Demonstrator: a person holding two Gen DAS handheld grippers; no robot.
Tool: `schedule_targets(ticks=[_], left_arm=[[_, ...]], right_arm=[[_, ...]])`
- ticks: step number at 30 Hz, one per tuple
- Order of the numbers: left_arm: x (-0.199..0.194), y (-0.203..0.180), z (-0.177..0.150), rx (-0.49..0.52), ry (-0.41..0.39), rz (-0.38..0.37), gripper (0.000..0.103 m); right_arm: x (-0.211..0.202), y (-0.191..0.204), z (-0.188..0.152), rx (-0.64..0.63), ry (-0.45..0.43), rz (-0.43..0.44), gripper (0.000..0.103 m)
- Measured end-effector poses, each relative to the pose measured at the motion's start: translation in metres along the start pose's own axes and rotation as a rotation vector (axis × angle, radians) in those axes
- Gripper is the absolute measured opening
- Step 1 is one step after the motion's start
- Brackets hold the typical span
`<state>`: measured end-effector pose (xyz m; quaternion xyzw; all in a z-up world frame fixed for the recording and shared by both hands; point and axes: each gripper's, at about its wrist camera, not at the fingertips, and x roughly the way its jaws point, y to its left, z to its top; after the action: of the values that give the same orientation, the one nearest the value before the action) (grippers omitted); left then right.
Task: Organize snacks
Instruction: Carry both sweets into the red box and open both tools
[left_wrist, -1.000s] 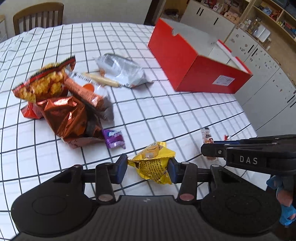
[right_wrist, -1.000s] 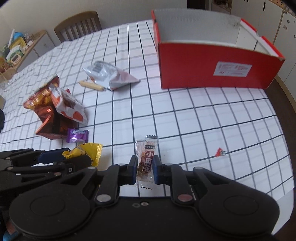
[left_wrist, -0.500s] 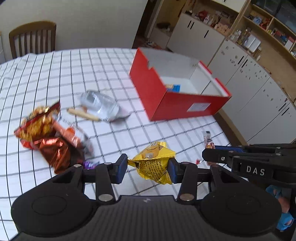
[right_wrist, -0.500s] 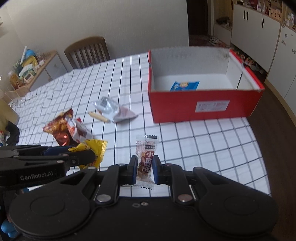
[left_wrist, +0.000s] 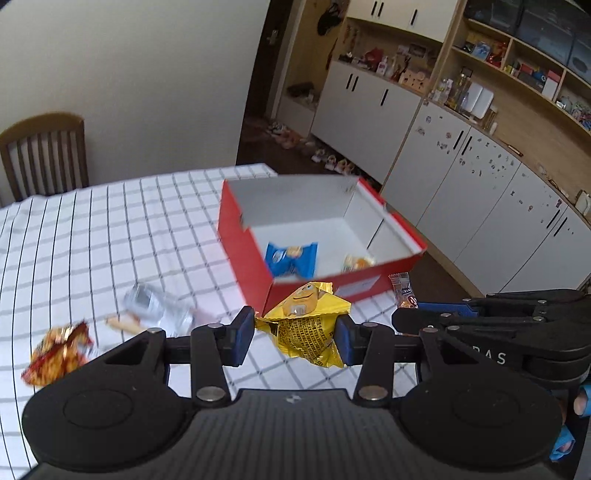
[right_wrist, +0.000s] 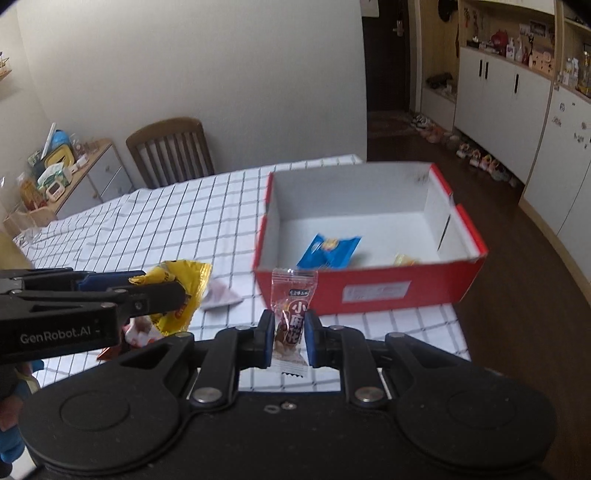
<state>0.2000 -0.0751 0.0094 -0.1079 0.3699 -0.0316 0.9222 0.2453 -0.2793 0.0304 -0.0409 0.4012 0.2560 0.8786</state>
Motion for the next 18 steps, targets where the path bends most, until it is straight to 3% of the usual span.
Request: schedule_targets(ticks=[11,18], left_arm=[[0.039,-0.034,0.048,0.025,-0.033,0.014,0.044],[0.074,-0.044,0.068,0.022,-0.029,0.056,0.044]], right_arm=[[0.014,-0.047,0.040,-0.011,-0.057,-0.039,0.015],[0.037,-0.077,0.062,-0.024,-0.047,-0.049,0.015]])
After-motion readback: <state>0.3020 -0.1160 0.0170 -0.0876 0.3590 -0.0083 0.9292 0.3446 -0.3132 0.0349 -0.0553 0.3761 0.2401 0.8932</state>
